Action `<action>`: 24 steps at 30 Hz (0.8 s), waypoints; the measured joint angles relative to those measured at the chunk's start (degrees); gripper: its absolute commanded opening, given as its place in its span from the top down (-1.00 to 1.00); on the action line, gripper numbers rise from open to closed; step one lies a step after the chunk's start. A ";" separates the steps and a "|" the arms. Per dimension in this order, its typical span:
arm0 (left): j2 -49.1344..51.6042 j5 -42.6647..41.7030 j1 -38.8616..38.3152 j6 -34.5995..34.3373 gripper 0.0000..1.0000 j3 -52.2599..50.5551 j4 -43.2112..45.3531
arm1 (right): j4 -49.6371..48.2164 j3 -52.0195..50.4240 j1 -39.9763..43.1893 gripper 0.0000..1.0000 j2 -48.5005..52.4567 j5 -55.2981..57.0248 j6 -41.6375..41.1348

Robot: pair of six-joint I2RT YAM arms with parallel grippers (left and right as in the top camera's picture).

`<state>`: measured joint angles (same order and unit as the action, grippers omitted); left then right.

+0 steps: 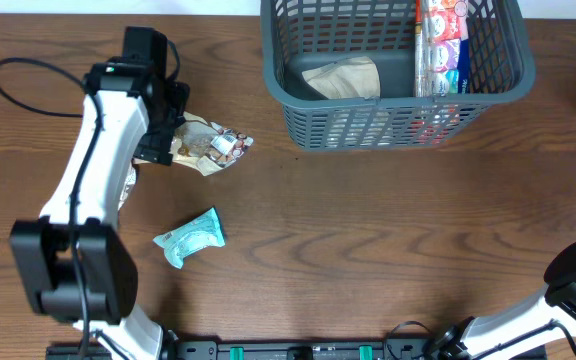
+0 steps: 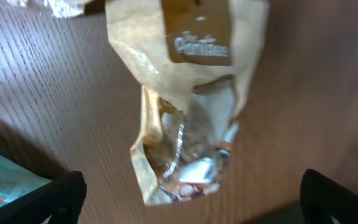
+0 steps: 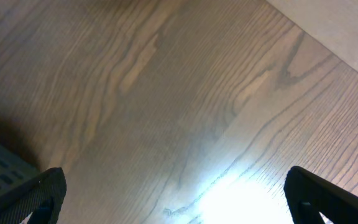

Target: Pack container

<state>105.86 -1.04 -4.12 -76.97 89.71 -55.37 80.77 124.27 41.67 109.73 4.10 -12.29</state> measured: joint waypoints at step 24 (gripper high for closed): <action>9.73 -2.89 0.00 -0.81 -0.97 0.00 4.46 | -4.35 -9.25 0.00 -0.99 0.04 0.87 2.32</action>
<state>115.59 -3.92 -4.12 -77.78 89.71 -50.92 76.42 115.02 41.67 109.78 4.97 -9.98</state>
